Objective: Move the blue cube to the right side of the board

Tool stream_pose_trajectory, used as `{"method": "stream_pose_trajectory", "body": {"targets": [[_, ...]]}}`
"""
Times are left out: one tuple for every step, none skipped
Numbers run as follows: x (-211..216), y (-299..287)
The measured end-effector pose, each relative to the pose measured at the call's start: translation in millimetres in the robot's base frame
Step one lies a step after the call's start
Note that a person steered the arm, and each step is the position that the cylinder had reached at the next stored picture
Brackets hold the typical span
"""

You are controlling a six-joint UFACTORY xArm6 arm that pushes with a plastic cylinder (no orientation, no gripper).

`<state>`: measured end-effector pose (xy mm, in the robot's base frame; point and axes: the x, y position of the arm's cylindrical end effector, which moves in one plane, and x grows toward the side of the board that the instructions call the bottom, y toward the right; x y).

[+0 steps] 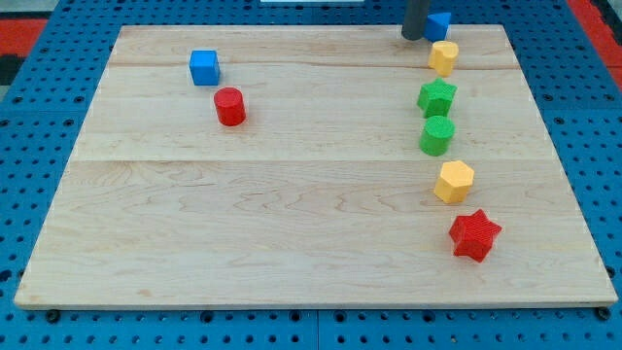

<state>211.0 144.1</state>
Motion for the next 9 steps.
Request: {"method": "stream_pose_trajectory", "body": {"targets": [[-13.8,-12.9],[-18.3,-33.9],[-17.8,-73.4],[-18.1,-155.1],[-18.4,-228.1],[2.9,-302.6],[38.2,-361.4],[80.2,-360.2],[91.6,-301.6]]}}
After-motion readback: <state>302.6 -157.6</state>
